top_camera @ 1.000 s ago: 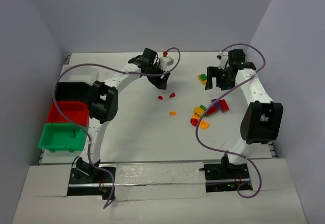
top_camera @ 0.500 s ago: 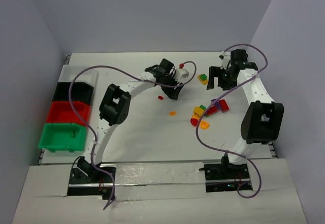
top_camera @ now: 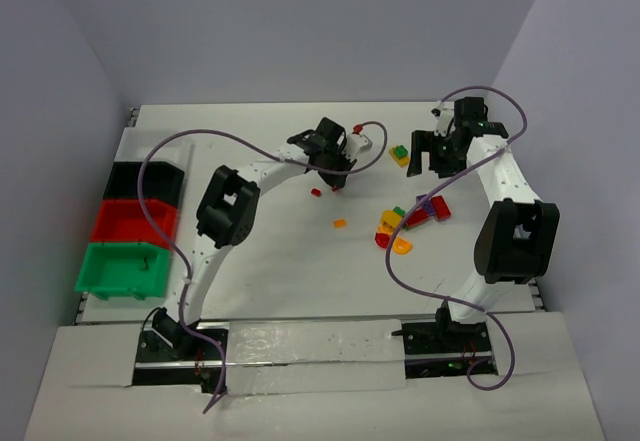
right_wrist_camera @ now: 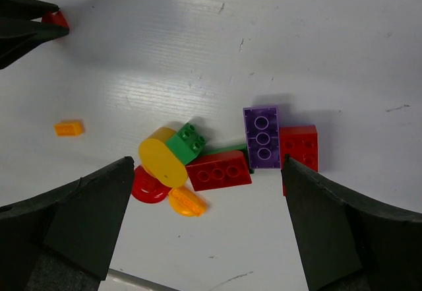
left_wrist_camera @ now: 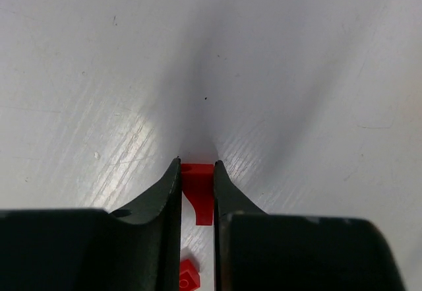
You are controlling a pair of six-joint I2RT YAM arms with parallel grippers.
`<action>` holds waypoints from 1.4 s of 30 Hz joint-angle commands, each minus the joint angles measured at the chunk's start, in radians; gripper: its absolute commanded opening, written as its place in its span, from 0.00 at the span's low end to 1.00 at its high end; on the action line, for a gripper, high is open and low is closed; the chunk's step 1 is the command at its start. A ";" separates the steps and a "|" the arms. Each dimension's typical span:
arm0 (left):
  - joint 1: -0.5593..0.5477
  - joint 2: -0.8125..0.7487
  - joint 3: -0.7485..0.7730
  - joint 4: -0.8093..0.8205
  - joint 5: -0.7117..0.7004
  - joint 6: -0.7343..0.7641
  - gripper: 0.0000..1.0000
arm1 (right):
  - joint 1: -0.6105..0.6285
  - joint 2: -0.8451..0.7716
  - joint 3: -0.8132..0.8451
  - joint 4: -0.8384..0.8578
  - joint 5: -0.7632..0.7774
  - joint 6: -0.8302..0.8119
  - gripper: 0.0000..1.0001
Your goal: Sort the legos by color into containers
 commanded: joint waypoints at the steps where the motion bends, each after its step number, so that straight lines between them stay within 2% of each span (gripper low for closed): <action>1: -0.013 -0.062 -0.078 -0.005 -0.038 0.004 0.07 | -0.007 -0.003 0.053 -0.011 -0.008 -0.006 1.00; 2: -0.013 -0.075 -0.092 -0.006 -0.041 0.005 0.02 | -0.007 -0.003 0.055 -0.012 -0.008 -0.007 1.00; 4: -0.010 -0.135 -0.139 -0.021 -0.059 0.006 0.00 | -0.007 -0.005 0.059 -0.014 -0.011 -0.008 1.00; 9: 0.035 -0.320 -0.257 -0.057 -0.084 -0.054 0.00 | -0.004 -0.015 0.069 -0.013 -0.026 -0.004 1.00; 12: 0.141 -0.516 -0.305 -0.148 -0.132 -0.127 0.00 | 0.001 -0.031 0.052 0.000 -0.028 -0.007 1.00; 14: 0.197 -0.572 -0.337 -0.219 -0.142 -0.150 0.00 | 0.007 -0.042 0.037 0.009 -0.032 -0.011 1.00; 15: 0.234 -0.600 -0.369 -0.242 -0.143 -0.155 0.00 | 0.007 -0.045 0.033 0.010 -0.032 -0.014 1.00; 18: 0.448 -0.754 -0.485 -0.287 -0.152 -0.175 0.00 | 0.010 -0.053 0.014 0.017 -0.033 -0.021 1.00; 19: 0.525 -0.789 -0.522 -0.299 -0.167 -0.177 0.00 | 0.012 -0.053 0.014 0.018 -0.036 -0.022 1.00; 20: 0.651 -0.848 -0.575 -0.307 -0.177 -0.173 0.00 | 0.013 -0.052 0.013 0.021 -0.040 -0.022 1.00; 21: 0.656 -0.850 -0.577 -0.308 -0.181 -0.167 0.00 | 0.014 -0.050 0.013 0.021 -0.038 -0.022 1.00; 22: 0.738 -0.890 -0.612 -0.308 -0.202 -0.154 0.00 | 0.017 -0.046 0.018 0.021 -0.040 -0.025 1.00; 25: 0.848 -0.973 -0.682 -0.291 -0.263 -0.138 0.00 | 0.022 -0.029 0.033 0.016 -0.040 -0.027 1.00; 32: 0.996 -1.038 -0.769 -0.258 -0.350 -0.110 0.00 | 0.037 -0.009 0.053 0.012 -0.035 -0.028 1.00; 36: 1.058 -1.005 -0.852 -0.189 -0.402 -0.087 0.00 | 0.040 0.016 0.080 -0.003 -0.034 -0.035 1.00; 42: 1.124 -0.968 -0.916 -0.118 -0.388 -0.070 0.00 | 0.040 0.053 0.153 -0.044 -0.032 -0.045 1.00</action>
